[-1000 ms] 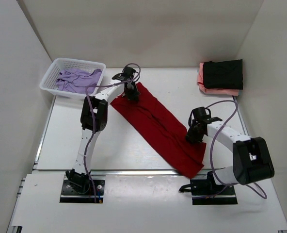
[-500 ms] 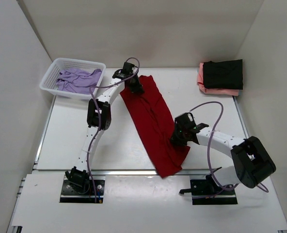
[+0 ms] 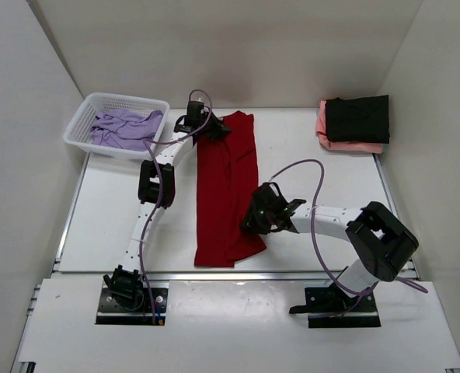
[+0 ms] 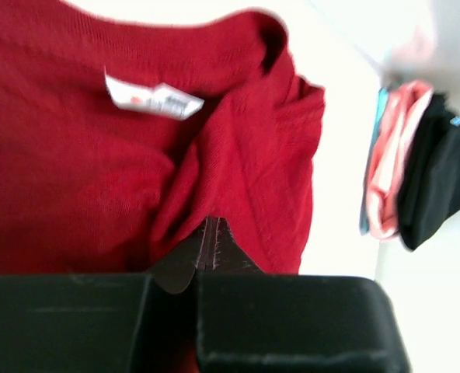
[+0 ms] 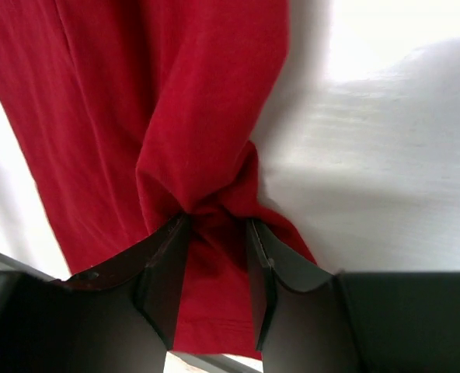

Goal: Fold and stack the t-shirts
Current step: Rotate the tshirt 90 degrees, then grab the bottom of the folded rectangular tshirt with both arms

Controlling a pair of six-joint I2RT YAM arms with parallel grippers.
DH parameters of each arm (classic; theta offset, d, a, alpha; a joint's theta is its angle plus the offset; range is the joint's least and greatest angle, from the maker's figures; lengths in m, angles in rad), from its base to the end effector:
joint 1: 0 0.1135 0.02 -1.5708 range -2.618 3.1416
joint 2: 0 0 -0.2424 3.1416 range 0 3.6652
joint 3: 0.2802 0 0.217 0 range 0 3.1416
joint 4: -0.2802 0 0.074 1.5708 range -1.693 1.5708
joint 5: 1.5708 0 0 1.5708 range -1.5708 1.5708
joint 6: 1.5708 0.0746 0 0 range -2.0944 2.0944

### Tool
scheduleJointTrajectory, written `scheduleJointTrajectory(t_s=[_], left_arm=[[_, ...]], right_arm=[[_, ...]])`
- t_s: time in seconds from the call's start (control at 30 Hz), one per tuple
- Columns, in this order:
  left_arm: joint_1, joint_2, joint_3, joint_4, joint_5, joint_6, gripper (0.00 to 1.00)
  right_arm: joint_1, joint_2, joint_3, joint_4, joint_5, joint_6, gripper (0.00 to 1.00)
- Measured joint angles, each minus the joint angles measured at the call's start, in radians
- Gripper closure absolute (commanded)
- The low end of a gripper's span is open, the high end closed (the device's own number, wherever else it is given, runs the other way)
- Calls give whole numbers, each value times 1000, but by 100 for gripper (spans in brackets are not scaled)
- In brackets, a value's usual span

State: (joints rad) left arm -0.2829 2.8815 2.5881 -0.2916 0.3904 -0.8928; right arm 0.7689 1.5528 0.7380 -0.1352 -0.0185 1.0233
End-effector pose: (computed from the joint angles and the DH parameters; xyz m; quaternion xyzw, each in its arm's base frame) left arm 0.5590 -0.1921 0.0940 -0.1719 0.8519 -0.3996 0.2915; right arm 0.2066 0.2018 0.1244 0.1180 0.9448 0.2440 0.1839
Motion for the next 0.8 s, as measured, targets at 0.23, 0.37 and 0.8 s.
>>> scheduleJointTrajectory(t_s=[0.23,0.37,0.8], left_arm=[[10,-29,-2,107,11,-29,96],[8,-180,-82,60,53,-12,96],[-69,-1493,-1543,122,-34,238,64]], right_arm=[[43,-25,52,-183,75,-73,66],[16,-105,67,-360,125,-137,64],[-197,-288,69,-469,-12,-397,61]])
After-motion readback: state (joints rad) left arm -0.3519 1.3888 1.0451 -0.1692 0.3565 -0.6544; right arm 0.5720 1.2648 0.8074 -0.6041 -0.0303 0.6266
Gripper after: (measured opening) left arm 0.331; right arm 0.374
